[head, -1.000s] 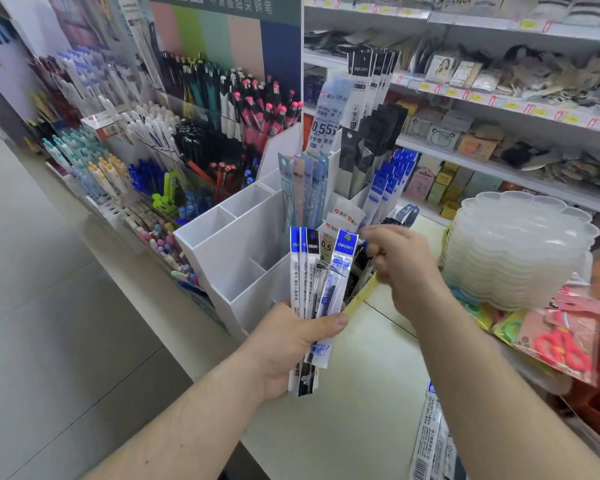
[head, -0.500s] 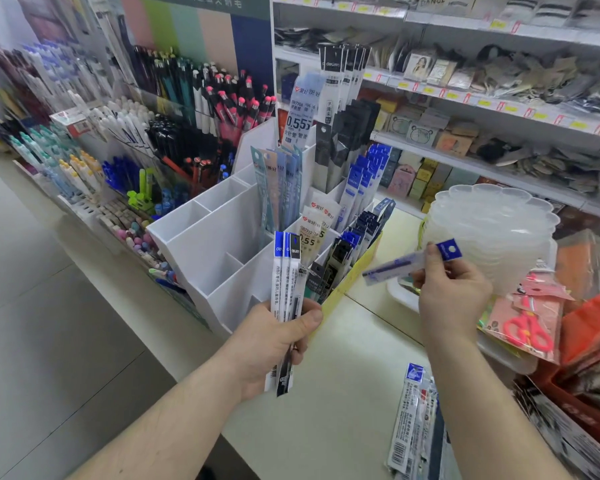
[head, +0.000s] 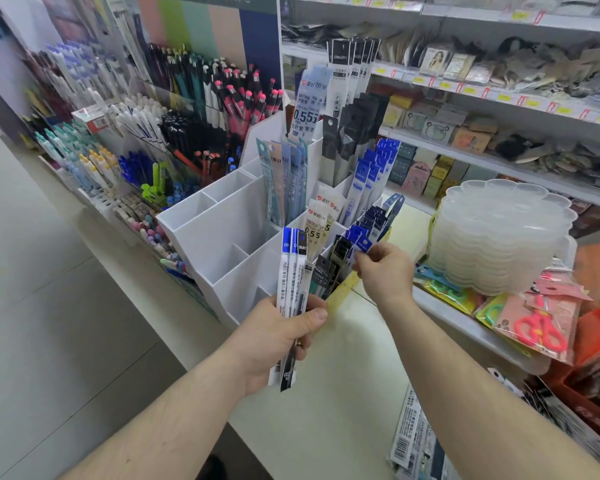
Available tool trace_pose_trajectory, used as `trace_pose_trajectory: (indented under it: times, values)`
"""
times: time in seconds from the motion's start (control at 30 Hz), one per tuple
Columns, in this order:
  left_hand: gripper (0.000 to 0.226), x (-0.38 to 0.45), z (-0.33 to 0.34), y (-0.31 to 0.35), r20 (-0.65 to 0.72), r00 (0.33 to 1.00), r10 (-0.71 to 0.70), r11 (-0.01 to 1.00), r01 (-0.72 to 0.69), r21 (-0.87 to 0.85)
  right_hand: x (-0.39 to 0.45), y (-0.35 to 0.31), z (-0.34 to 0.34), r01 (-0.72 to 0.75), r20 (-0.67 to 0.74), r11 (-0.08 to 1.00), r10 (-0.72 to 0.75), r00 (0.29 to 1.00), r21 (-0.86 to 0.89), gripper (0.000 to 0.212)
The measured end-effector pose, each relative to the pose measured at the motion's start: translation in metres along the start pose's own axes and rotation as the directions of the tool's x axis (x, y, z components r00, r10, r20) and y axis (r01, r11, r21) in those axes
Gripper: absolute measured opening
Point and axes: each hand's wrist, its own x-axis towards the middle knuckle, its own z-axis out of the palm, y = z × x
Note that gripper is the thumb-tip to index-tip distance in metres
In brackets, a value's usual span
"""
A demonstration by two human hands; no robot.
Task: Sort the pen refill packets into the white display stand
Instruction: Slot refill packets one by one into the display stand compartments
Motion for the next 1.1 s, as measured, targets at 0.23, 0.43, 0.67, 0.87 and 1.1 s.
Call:
trace_pose_trajectory:
  times: [0.23, 0.43, 0.67, 0.87, 1.1]
  values:
    - [0.004, -0.003, 0.001, -0.002, 0.002, 0.999, -0.032, 0.999, 0.032, -0.011, 0.001, 0.001, 0.001, -0.028, 0.108, 0.982, 0.049, 0.993, -0.186, 0.016]
    - [0.012, -0.006, 0.003, -0.003, 0.051, 0.993, -0.107, 0.989, 0.111, -0.098, -0.052, -0.033, -0.028, -0.161, 0.098, 0.957, 0.141, 0.985, 0.242, 0.019]
    - [0.008, -0.006, 0.015, -0.005, 0.168, 0.972, -0.161, 0.984, 0.172, -0.052, -0.118, -0.053, -0.042, -0.071, 0.359, 0.947, -0.049, 0.932, 0.314, 0.024]
    - [0.014, -0.008, 0.023, -0.001, 0.237, 0.948, -0.211, 0.965, 0.241, -0.106, -0.114, -0.046, -0.052, -0.123, 0.241, 0.913, 0.028, 0.97, 0.388, 0.016]
    - [0.033, -0.006, 0.018, 0.001, 0.3, 0.916, -0.268, 0.897, 0.351, -0.27, -0.108, -0.037, -0.072, -0.237, 0.225, 0.82, 0.136, 0.965, 0.522, 0.027]
